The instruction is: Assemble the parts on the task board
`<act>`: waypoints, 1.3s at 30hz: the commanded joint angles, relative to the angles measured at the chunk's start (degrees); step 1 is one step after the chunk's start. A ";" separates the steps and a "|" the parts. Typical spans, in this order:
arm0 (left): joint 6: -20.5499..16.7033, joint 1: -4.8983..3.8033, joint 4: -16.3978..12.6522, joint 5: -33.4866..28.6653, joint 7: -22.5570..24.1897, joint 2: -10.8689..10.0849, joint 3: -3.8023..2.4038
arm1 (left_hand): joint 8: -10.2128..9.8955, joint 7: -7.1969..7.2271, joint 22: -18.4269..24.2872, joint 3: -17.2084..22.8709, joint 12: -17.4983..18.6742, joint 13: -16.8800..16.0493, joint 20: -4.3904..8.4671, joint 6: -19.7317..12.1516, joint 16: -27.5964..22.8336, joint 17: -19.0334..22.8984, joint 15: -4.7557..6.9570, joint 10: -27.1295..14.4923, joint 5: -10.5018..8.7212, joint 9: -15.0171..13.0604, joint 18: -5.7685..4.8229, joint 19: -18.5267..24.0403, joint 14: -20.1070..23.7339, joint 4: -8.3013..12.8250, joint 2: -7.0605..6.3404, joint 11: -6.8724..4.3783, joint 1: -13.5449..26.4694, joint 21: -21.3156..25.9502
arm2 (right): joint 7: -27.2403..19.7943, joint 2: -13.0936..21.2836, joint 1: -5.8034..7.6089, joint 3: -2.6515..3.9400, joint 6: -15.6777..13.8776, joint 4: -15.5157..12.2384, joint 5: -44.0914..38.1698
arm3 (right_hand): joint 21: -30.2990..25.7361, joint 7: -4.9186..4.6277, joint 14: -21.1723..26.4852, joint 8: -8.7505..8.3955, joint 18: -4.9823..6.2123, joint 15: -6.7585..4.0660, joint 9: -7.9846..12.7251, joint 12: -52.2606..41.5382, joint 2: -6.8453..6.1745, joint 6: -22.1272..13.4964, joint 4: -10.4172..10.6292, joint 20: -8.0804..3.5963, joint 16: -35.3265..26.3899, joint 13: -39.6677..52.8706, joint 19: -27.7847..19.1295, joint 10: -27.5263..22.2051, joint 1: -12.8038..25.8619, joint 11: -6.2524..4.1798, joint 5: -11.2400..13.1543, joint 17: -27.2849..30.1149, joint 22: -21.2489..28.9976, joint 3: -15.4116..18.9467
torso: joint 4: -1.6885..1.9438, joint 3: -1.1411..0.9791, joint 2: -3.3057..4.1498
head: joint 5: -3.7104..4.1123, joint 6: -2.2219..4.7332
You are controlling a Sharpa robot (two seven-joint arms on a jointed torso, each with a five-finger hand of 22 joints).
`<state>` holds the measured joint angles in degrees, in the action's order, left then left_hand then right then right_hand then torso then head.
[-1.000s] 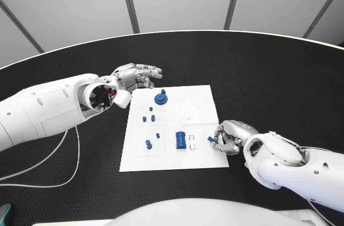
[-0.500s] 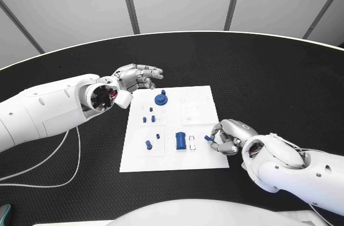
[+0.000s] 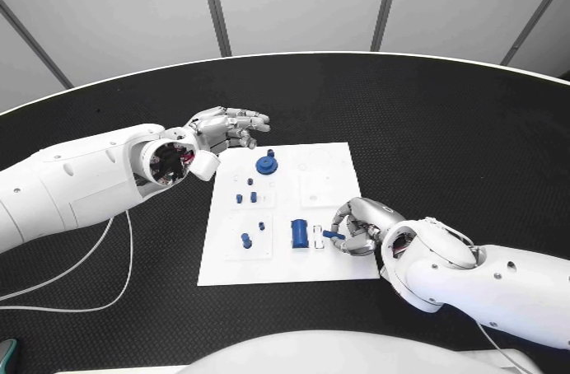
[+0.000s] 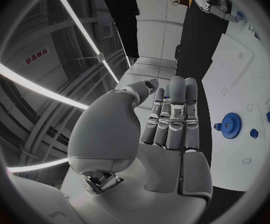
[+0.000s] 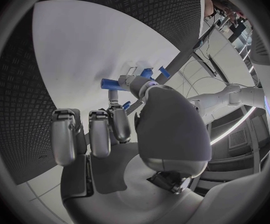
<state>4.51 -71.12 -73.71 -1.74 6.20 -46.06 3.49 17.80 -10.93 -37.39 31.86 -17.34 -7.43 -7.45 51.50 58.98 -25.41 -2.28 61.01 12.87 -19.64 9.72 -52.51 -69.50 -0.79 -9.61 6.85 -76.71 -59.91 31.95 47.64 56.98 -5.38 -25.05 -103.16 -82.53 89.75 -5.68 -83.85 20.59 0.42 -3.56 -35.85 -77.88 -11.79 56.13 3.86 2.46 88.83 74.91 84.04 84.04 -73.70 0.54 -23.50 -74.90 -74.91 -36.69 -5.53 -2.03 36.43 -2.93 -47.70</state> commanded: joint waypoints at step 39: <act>-0.06 -0.03 -0.38 0.00 -0.28 -0.25 -0.01 | 0.19 -0.05 0.09 -0.04 -0.40 -0.10 -0.17 -0.38 0.38 0.12 0.14 -0.55 0.22 -0.08 0.86 -0.05 0.39 -0.59 0.35 -0.12 -0.02 0.42 | 1.12 -3.46 0.08 0.07 2.38 2.51 0.92 | 0.25 3.86 -6.07 5.13 -0.42 -2.02 -1.78 -2.67 0.55 5.12 5.95 -1.73 0.95 10.14 5.96 2.67 11.01 -2.76 -0.39 -14.77 -15.09 6.29 | -0.15 -0.18 0.01 | -0.42 -0.22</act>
<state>4.46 -71.15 -74.08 -1.74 5.93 -46.30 3.49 17.80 -10.93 -37.36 31.79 -17.54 -7.47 -7.45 51.50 58.98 -25.35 -2.28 60.80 12.87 -19.62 9.72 -52.51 -69.50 -1.19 -9.61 6.64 -76.71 -59.70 33.10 44.24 57.06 -5.31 -22.62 -100.67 -81.61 89.75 -3.30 -84.14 25.43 0.42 -5.15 -37.65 -80.16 -11.10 59.77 9.50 1.21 89.50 74.94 84.05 84.03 -63.23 -1.95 -24.12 -74.93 -74.90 -30.41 -5.67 -2.19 36.41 -3.37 -47.92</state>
